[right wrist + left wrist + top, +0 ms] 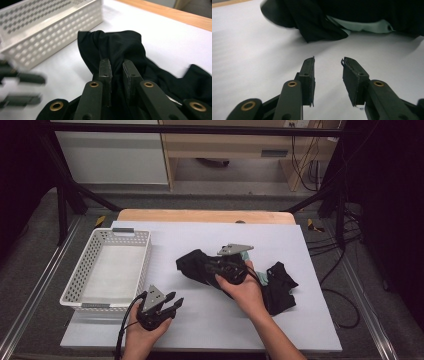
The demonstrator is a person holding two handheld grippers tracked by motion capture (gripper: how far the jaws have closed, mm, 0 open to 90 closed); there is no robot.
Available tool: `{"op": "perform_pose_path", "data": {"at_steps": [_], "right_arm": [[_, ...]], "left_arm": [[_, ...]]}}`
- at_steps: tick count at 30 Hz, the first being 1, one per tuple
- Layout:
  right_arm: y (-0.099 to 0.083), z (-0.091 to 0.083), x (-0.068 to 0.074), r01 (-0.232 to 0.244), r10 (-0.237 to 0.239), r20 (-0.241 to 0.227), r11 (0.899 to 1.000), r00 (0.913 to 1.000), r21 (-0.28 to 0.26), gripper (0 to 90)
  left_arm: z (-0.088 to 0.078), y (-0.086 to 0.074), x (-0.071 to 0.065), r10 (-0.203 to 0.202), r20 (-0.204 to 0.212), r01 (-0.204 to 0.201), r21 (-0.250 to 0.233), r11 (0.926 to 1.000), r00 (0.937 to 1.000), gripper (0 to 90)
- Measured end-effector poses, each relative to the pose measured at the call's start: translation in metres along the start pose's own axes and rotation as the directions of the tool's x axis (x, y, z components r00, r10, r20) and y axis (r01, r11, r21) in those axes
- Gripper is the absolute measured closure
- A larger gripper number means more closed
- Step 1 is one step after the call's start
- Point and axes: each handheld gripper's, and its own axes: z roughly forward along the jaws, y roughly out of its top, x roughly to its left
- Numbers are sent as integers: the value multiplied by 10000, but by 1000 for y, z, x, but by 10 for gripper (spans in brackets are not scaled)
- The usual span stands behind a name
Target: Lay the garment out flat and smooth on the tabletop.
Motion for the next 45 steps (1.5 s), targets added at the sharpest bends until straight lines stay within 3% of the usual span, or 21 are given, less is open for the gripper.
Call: {"op": "perform_pose_path", "data": {"at_steps": [4,10,12,14,18,25,30,35,38,42,45], "right_arm": [[-5,3,-23,-725,725,285,9974,9970,6,792],[-28,-1,-47,-688,664,1305,9975,9892,138,785],[-33,-2,-56,-597,525,1871,9977,9809,328,789],[-38,-2,-66,-830,691,2150,9950,9742,563,802],[-52,3,-79,-1345,1155,2208,9882,9685,729,821],[-53,3,-76,-1136,976,2353,9920,9670,550,790],[-48,-5,-72,-940,886,2630,9955,9607,79,598],[-42,-15,-69,-1119,1162,2519,9932,9608,-312,489],[-42,-24,-66,-1091,1099,2514,9939,9616,-172,443],[-49,-42,-65,-934,867,2641,9955,9606,128,415],[-63,-58,-65,-726,565,2855,9963,9567,460,410]], "left_arm": [[3,0,-3,26,77,-27,46,10000,10000,611],[12,0,-9,161,279,-168,265,9995,9995,596],[13,-1,-10,145,267,-154,336,9993,9995,594],[14,-1,-10,147,259,-156,367,9992,9996,593],[15,-1,-11,96,277,-105,349,9993,9996,591],[36,15,-5,83,201,-91,373,9993,9998,554],[58,38,0,472,33,-474,492,9977,9989,539],[81,52,6,318,-45,-315,455,9985,9995,530],[93,56,7,197,-95,-193,356,9992,9998,529],[110,60,15,232,-257,-217,569,9981,9994,495],[122,58,21,-93,-79,100,825,9965,9999,474]]}}
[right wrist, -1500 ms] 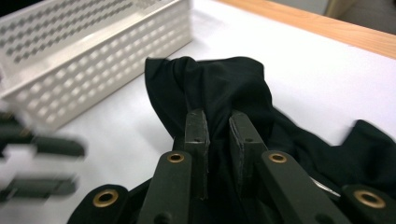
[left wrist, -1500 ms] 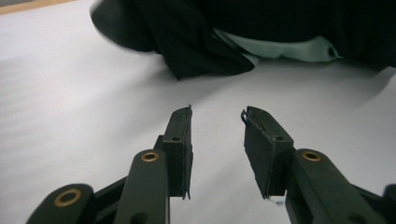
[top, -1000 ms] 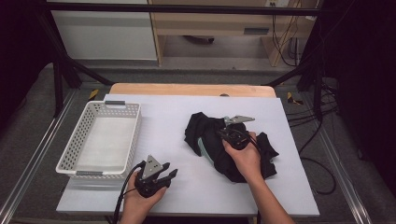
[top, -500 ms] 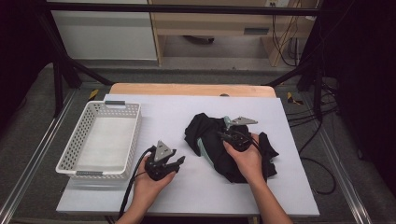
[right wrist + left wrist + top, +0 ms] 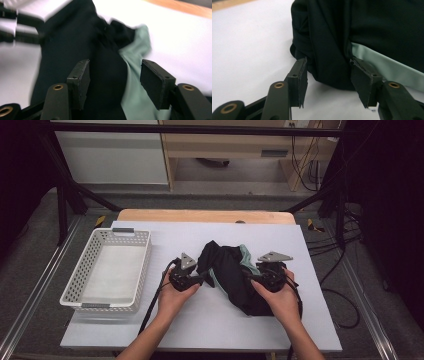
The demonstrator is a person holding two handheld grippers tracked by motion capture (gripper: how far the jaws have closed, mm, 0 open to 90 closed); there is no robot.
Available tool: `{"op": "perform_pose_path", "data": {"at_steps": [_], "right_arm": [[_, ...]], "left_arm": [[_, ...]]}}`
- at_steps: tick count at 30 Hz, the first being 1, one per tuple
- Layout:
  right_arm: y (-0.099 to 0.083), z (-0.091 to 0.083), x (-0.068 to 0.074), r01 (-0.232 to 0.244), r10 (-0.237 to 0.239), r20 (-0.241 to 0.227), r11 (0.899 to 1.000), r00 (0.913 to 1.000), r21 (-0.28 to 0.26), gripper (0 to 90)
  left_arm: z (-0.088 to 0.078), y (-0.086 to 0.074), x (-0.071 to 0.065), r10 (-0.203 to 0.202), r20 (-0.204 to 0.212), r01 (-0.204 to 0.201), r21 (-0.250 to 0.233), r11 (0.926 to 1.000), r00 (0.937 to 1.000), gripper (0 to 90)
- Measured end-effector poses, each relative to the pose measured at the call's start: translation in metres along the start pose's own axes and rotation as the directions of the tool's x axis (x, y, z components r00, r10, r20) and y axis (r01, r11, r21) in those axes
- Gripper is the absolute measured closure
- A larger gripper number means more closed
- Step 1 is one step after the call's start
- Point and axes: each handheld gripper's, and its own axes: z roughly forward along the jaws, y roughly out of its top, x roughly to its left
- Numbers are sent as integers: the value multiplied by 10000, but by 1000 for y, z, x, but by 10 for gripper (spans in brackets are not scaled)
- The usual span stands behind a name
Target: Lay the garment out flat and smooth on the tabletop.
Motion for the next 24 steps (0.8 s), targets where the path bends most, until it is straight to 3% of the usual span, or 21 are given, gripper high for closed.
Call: {"op": "perform_pose_path", "data": {"at_steps": [4,7,8,10,13,16,19,24], "right_arm": [[-24,-9,-10,25,-32,463,9999,9989,146,411],[-35,-7,-15,-397,384,314,9984,9988,405,419],[-37,-6,-15,-396,383,309,9983,9988,418,420],[-37,-3,-15,-252,231,386,9982,9990,536,419],[-37,-2,-15,-223,195,523,9984,9984,520,418],[-38,-2,-16,-36,1,736,9988,9973,480,424],[-40,-2,-18,-190,147,793,9983,9967,542,424],[-40,-3,-19,-235,190,871,9984,9960,505,423]], "left_arm": [[10,-2,3,-471,297,469,73,9989,9984,516],[12,-2,0,-573,660,570,76,9983,9962,692],[11,-2,-2,-522,809,520,44,9986,9954,774],[6,-1,-6,-281,757,276,66,9996,9967,845],[-12,0,-13,85,728,-74,-157,9998,9973,866],[-37,-2,-23,221,930,-169,-564,9983,9954,868],[-59,-9,-27,473,1089,-434,-377,9983,9929,871],[-96,-33,-19,-70,1429,88,-124,9999,9897,872]]}}
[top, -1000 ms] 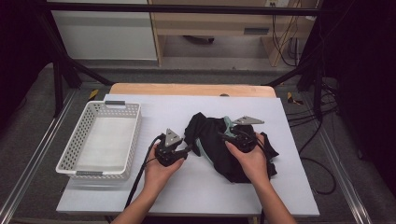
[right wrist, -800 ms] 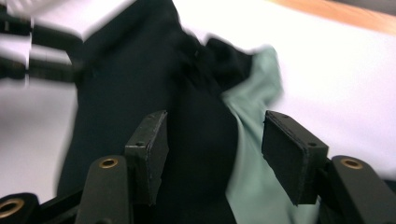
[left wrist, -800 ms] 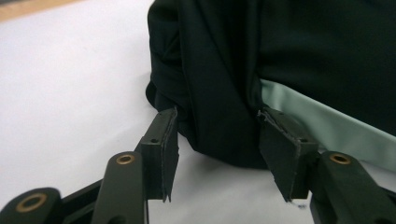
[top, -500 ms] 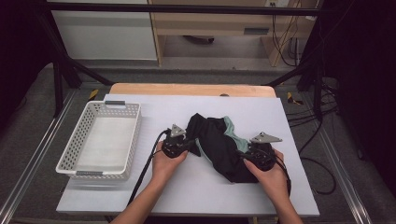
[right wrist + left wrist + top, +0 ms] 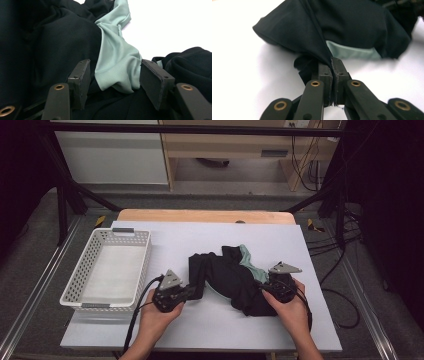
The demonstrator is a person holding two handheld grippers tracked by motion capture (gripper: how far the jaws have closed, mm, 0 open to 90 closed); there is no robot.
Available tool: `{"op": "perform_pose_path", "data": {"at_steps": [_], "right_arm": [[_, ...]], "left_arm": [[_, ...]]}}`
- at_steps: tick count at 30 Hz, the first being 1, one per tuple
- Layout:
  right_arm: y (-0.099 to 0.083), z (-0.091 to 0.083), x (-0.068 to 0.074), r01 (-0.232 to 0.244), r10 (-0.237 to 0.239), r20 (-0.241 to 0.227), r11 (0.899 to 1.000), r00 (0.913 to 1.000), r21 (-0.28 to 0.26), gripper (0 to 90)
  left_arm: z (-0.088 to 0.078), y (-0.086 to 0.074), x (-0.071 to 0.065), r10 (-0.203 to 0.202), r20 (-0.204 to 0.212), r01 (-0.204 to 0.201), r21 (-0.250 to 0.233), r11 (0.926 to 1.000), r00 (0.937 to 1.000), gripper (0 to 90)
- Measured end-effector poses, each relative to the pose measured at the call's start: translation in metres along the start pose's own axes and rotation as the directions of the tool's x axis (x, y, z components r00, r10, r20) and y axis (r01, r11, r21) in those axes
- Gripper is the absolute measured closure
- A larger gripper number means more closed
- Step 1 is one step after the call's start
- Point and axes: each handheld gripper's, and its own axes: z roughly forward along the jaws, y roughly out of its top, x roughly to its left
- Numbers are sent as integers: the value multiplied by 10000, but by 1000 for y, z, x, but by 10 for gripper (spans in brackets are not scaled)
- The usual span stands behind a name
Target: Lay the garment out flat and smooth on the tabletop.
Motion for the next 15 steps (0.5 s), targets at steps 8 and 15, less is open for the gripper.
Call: {"op": "perform_pose_path", "data": {"at_steps": [8,15], "right_arm": [[2,-2,2,107,-106,37,9998,9999,-182,423],[2,-3,3,171,-171,12,9995,9999,-258,415]], "left_arm": [[-21,-26,-5,33,119,-37,352,9994,9999,862],[-21,-28,-5,137,-676,-128,125,9998,9976,626]]}}
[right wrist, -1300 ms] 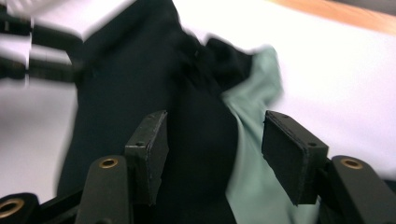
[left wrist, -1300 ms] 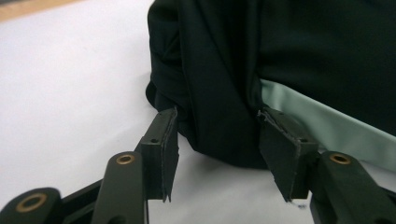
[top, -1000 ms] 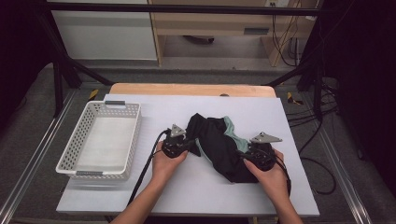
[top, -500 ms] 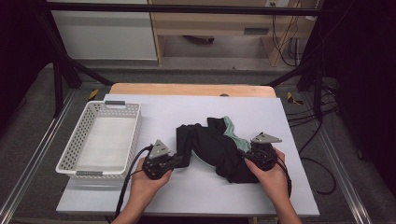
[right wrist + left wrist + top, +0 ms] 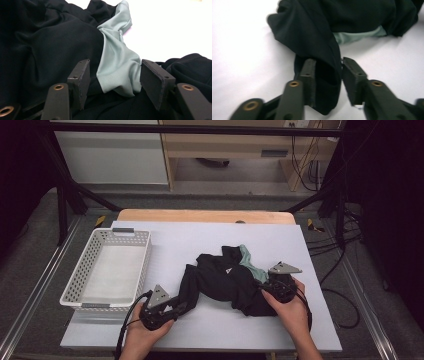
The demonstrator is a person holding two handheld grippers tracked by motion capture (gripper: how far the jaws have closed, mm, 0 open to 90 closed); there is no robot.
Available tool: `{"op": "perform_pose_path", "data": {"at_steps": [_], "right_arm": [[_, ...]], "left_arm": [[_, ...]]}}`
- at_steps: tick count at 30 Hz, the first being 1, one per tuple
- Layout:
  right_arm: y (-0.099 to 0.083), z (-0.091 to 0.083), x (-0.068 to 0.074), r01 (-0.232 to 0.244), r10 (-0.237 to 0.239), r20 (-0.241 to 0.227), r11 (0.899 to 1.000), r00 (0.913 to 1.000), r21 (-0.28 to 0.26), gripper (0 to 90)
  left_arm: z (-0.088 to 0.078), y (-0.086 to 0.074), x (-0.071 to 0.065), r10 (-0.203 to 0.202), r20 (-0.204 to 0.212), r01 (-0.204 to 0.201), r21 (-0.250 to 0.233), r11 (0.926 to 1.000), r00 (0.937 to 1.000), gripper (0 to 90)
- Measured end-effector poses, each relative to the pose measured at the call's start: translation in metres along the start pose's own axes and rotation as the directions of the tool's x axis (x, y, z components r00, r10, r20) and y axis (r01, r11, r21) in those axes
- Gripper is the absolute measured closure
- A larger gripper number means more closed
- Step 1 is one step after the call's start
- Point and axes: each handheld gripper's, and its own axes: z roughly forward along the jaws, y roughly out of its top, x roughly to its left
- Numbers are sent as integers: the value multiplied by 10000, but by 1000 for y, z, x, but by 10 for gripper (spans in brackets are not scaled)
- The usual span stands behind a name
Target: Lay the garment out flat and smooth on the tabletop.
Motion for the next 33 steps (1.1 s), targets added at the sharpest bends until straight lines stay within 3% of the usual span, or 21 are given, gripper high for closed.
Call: {"op": "perform_pose_path", "data": {"at_steps": [2,6,10,13,15,22,27,30,33], "right_arm": [[1,0,0,-11,11,-62,10000,10000,-75,411],[4,0,1,95,-99,-320,9999,9994,-119,411],[12,5,0,194,-194,-429,9998,9989,-19,439],[23,11,-6,264,-256,-592,9996,9979,116,514],[29,19,-10,205,-188,-658,9994,9977,262,535],[32,58,-22,-137,199,-511,9928,9985,1192,571],[25,58,-24,14,82,-620,9883,9980,1526,823],[22,55,-27,36,82,-771,9884,9970,1520,887],[21,53,-27,76,33,-724,9887,9974,1494,894]], "left_arm": [[-2,0,2,-150,-110,149,-90,9998,9998,555],[-5,-4,4,-619,44,620,-287,9977,9981,518],[-8,-5,-2,-361,63,363,-347,9987,9993,471],[-6,-5,-2,-527,-216,516,-475,9975,9984,389],[-3,-7,-2,-619,-290,606,-447,9972,9977,362],[1,-8,-6,-316,-511,300,-329,9990,9982,336],[4,-8,-6,-223,-455,213,-233,9995,9987,338],[6,-8,-6,-246,-440,241,-114,9996,9987,335],[6,-9,-7,-179,-463,175,-77,9998,9988,328]]}}
